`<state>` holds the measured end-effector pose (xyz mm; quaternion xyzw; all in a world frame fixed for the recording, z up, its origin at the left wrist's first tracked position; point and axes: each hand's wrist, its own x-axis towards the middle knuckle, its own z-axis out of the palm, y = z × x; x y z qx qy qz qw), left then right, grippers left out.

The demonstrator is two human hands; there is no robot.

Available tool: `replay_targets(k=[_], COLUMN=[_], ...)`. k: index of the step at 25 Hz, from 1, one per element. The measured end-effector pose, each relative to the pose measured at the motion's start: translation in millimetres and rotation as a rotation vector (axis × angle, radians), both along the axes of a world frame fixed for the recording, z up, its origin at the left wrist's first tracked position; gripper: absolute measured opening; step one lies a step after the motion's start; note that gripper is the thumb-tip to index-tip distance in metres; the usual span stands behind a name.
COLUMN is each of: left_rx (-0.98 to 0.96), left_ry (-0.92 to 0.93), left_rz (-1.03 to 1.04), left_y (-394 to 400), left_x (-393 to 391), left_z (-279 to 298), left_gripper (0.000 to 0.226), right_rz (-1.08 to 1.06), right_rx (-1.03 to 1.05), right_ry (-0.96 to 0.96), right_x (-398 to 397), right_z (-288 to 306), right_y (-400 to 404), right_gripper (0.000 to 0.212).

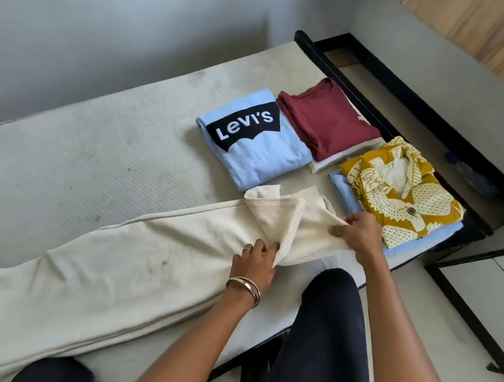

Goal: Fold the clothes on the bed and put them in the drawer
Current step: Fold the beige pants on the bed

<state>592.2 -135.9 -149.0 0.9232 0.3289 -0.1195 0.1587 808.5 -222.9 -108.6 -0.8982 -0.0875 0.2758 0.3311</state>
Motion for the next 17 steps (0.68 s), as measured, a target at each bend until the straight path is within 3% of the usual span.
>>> replay_targets(k=[2,3,5,7,8,9,11,13,15,17], left_rx=[-0.159,-0.245,-0.318,-0.321,-0.330,-0.354,-0.397,-0.389,-0.333,-0.241], left_ry=[0.015,0.045,0.085,0.084,0.072,0.058,0.023,0.015,0.038,0.078], left_rz=[-0.054,-0.089,-0.147,-0.145,-0.116,-0.074,-0.012,0.002,-0.003,-0.059], left_y=[6.5,5.8,-0.9,-11.5,-15.1,-16.3,-13.8,-7.3,-1.6,1.9], left_x=[-2.5,-4.5,-5.1,-0.6,1.3,1.5,0.1,-7.3,-17.0,-24.9], left_z=[-5.8,-9.2,-11.9,-14.1,-14.6,-15.8,-16.5,-15.1,-14.3,-19.0], left_gripper=[0.047,0.045,0.044,0.056,0.068,0.080,0.094,0.101,0.105,0.096], right_rz=[-0.071,-0.090,0.052,0.266,0.352,0.451,0.547,0.404,0.197,0.071], right_rx=[-0.472,-0.571,-0.398,-0.105,-0.112,-0.256,-0.438,-0.166,0.081,-0.022], right_ry=[-0.208,-0.257,-0.304,-0.212,-0.154,-0.161,-0.182,-0.062,-0.070,-0.143], right_x=[0.7,-1.5,-10.7,-32.7,-45.8,-55.7,-60.6,-49.0,-30.6,-12.7], right_z=[-12.1,-19.5,-28.6,-34.5,-40.1,-47.4,-56.2,-47.7,-31.4,-32.1], right_y=[-12.0,-13.3,3.5,29.4,41.3,51.3,63.9,60.6,36.4,1.5], right_gripper=[0.021,0.021,0.027,0.050,0.063,0.073,0.061,0.030,0.021,0.024])
